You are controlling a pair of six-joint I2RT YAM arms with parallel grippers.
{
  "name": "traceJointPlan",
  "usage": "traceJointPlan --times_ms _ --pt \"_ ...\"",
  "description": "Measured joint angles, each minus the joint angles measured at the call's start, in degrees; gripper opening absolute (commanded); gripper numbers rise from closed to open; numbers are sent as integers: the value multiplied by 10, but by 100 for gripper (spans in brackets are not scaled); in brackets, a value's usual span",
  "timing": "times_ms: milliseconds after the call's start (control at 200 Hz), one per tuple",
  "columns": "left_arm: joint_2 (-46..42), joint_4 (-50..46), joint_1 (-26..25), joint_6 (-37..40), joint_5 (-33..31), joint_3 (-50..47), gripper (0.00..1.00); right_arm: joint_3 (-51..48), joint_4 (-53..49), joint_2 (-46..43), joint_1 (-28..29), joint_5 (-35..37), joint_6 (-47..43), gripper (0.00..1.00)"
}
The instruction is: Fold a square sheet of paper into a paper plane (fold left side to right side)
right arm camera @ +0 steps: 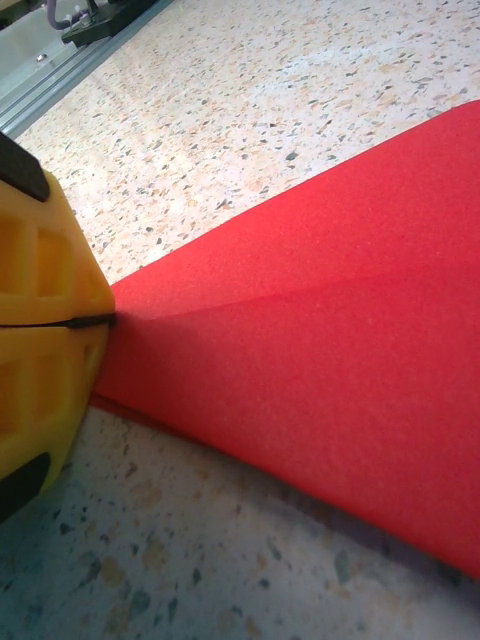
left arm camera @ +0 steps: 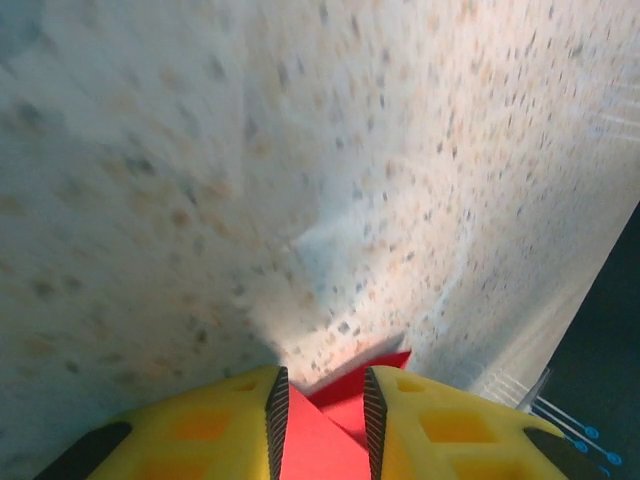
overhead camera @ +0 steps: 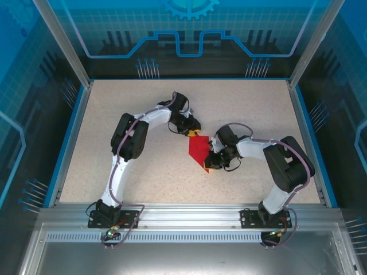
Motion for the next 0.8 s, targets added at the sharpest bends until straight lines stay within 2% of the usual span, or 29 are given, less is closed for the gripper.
traceJointPlan --times_ms 200,415,480,580,705,800 --pt "-29 14 25 26 -37 -32 35 2 -1 0 0 0 0 6" --pt "-191 54 30 32 -59 -176 33 4 -2 -1 0 0 0 6" --pt "-230 67 12 34 -61 -199 33 4 -2 -1 0 1 0 6" --pt "-244 91 -35 36 -61 -212 33 7 -6 -1 0 3 0 5" --pt "-220 104 -92 36 -60 -213 32 8 -7 -1 1 4 0 6" --pt "-185 109 -104 36 -55 -197 32 9 -14 1 -1 -1 13 6"
